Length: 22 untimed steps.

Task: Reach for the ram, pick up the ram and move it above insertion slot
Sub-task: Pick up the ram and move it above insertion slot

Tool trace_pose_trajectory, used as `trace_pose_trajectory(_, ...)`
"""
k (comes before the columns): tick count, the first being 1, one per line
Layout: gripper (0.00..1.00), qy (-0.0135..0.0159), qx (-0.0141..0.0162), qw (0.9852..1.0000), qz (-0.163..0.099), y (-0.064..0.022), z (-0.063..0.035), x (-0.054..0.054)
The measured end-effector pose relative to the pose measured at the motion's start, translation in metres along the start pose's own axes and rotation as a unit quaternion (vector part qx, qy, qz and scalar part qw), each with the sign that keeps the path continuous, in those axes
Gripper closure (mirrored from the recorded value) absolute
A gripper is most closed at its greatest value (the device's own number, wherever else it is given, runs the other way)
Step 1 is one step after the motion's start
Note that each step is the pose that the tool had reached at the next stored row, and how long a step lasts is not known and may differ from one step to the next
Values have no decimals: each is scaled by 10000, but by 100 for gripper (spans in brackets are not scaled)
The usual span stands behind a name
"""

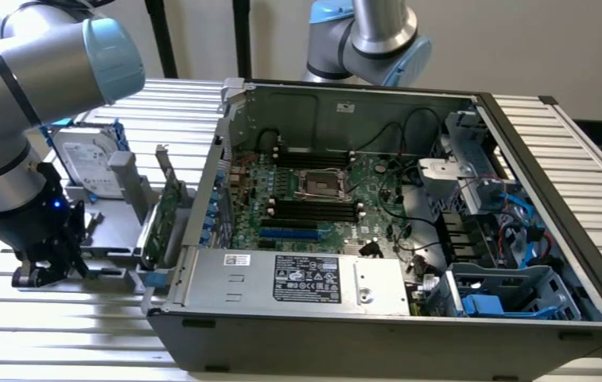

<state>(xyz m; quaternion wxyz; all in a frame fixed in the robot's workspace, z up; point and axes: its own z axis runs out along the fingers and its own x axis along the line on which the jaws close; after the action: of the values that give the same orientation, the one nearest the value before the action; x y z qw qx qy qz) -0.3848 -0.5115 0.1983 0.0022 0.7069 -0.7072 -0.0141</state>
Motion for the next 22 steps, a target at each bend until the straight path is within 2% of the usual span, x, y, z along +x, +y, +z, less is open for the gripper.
trace_pose_trajectory(1,87,0,0,10000,0,0,0,0)
trace_pose_trajectory(12,87,0,0,10000,0,1,-16,1)
trace_pose_trajectory(16,87,0,-1,10000,0,3,-118,-1)
trace_pose_trajectory(22,87,0,0,10000,0,9,-364,-5)
